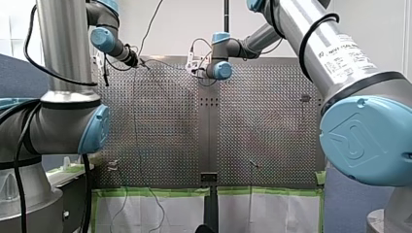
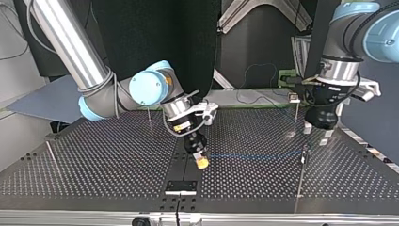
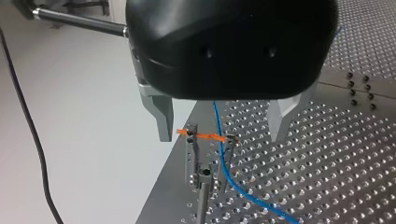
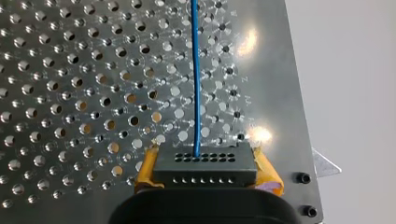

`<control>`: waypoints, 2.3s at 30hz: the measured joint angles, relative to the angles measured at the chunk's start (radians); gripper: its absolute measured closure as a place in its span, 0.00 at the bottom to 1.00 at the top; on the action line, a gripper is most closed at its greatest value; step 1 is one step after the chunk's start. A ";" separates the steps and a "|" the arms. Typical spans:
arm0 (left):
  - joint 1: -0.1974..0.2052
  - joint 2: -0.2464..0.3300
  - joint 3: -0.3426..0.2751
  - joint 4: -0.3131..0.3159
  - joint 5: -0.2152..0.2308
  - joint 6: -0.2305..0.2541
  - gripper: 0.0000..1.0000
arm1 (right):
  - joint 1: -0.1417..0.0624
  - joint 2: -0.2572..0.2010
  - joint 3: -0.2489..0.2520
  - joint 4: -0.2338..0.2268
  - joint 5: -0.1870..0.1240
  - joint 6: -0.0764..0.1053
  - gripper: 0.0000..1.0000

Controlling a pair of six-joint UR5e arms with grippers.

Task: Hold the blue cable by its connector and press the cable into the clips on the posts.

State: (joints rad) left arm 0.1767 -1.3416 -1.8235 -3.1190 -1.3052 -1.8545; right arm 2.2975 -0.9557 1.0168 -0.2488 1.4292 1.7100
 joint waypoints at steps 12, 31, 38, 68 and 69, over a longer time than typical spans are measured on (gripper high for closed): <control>0.002 0.000 0.000 0.007 0.011 0.054 0.00 | -0.001 0.001 0.005 0.005 0.002 -0.002 1.00; -0.005 -0.010 0.000 0.006 0.032 0.066 0.00 | -0.004 0.001 0.005 0.010 0.002 -0.003 1.00; -0.007 -0.011 0.000 0.003 0.027 0.068 0.00 | 0.001 0.001 0.005 0.012 0.002 -0.005 1.00; -0.045 -0.010 0.020 0.020 0.083 0.092 0.00 | -0.004 0.001 0.005 0.020 0.005 -0.007 1.00; -0.047 -0.010 0.024 0.022 0.082 0.092 0.00 | -0.005 0.001 0.005 0.023 0.009 -0.007 1.00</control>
State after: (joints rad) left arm 0.1302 -1.3516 -1.7999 -3.0974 -1.2235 -1.7626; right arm 2.2922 -0.9548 1.0221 -0.2262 1.4377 1.7029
